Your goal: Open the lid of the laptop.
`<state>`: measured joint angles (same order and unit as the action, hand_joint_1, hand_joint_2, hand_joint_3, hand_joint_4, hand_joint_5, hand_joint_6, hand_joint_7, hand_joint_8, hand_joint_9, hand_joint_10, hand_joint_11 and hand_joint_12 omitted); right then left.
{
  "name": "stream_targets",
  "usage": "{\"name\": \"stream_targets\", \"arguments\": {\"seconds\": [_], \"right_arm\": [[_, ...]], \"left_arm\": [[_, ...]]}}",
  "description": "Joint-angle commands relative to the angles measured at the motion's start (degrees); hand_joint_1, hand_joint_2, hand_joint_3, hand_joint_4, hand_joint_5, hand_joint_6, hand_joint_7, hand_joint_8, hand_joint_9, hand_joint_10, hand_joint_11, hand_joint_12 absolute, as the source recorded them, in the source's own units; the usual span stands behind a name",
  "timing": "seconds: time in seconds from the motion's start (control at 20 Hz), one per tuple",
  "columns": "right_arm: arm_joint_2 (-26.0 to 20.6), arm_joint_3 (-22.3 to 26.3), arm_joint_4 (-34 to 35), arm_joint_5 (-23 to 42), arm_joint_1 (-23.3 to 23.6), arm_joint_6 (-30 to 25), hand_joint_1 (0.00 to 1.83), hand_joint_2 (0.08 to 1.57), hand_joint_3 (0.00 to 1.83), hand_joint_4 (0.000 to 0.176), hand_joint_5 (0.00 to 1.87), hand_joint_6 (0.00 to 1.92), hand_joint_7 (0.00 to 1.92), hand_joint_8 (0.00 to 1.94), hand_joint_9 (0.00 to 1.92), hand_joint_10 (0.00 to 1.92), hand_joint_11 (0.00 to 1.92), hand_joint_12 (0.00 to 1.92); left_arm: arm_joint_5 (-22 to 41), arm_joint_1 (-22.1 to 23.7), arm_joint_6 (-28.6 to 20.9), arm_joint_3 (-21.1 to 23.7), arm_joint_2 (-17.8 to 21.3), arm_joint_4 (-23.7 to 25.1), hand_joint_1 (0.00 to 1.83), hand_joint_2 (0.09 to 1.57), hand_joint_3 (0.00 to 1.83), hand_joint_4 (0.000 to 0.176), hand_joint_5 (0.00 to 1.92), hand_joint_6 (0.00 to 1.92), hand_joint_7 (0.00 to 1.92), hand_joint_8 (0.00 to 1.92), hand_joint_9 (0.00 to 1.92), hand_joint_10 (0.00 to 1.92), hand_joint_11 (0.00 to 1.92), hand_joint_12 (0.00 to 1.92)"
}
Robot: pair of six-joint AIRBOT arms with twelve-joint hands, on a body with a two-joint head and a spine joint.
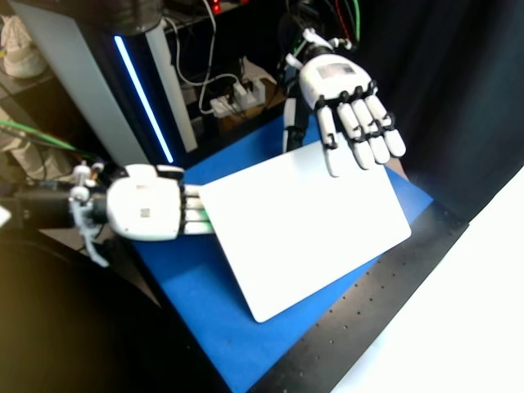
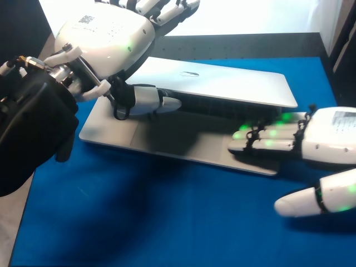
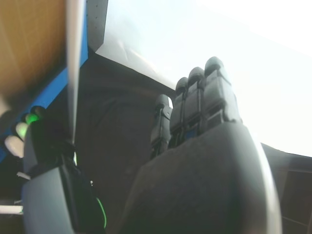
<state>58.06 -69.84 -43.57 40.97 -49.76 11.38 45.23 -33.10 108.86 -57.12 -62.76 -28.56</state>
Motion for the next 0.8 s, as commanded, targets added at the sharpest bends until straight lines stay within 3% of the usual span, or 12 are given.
{"name": "stream_targets", "arguments": {"seconds": [0.0, 0.3, 0.45, 0.55, 0.65, 0.75], "right_arm": [[0.6, -0.3, 2.1, 5.1, 0.8, -0.3, 0.0, 1.22, 0.0, 0.0, 0.0, 0.0, 0.0, 0.0, 0.0, 0.0, 0.0, 0.0], [3.1, -1.8, 1.8, 4.6, 0.8, -0.4, 0.0, 1.21, 0.0, 0.0, 0.0, 0.0, 0.0, 0.0, 0.0, 0.0, 0.0, 0.0], [3.7, -2.1, 0.0, 2.8, 0.8, -0.7, 0.0, 1.18, 0.0, 0.0, 0.0, 0.0, 0.0, 0.0, 0.0, 0.0, 0.0, 0.0], [3.9, -3.5, -5.1, 2.1, 0.8, -7.9, 0.0, 1.16, 0.0, 0.0, 0.0, 0.0, 0.0, 0.0, 0.0, 0.0, 0.0, 0.0], [4.3, -5.0, -8.6, 2.0, 0.8, -13.5, 0.0, 1.17, 0.0, 0.0, 0.0, 0.0, 0.0, 0.0, 0.0, 0.0, 0.0, 0.0], [4.4, -5.0, -10.9, 1.2, 0.8, -14.4, 0.0, 1.16, 0.0, 0.0, 0.0, 0.0, 0.0, 0.0, 0.0, 0.0, 0.0, 0.0]], "left_arm": [[7.9, 0.8, -0.2, 0.0, -0.3, 2.2, 0.72, 0.98, 0.0, 0.143, 0.09, 0.0, 0.07, 0.01, 0.06, 0.01, 0.05, 0.03], [8.6, 0.8, -0.2, 0.0, -0.7, 2.1, 0.65, 0.98, 0.0, 0.159, 0.05, 0.0, 0.04, 0.0, 0.04, 0.0, 0.01, 0.02], [8.3, 1.1, -0.2, -0.1, -0.9, 2.1, 0.65, 0.98, 0.0, 0.151, 0.01, 0.0, 0.03, 0.0, 0.04, 0.0, 0.02, 0.03], [8.1, 1.5, -0.2, -0.3, -1.0, 2.1, 0.64, 0.98, 0.0, 0.138, 0.0, 0.0, 0.03, 0.0, 0.06, 0.01, 0.04, 0.05], [8.0, 1.7, -0.2, -0.3, -1.0, 2.1, 0.66, 0.97, 0.0, 0.129, 0.0, 0.0, 0.04, 0.0, 0.07, 0.0, 0.0, 0.19], [7.8, 1.9, -0.2, -0.4, -1.0, 2.1, 0.68, 0.96, 0.0, 0.141, 0.0, 0.0, 0.03, 0.0, 0.05, 0.0, 0.0, 0.12]]}}
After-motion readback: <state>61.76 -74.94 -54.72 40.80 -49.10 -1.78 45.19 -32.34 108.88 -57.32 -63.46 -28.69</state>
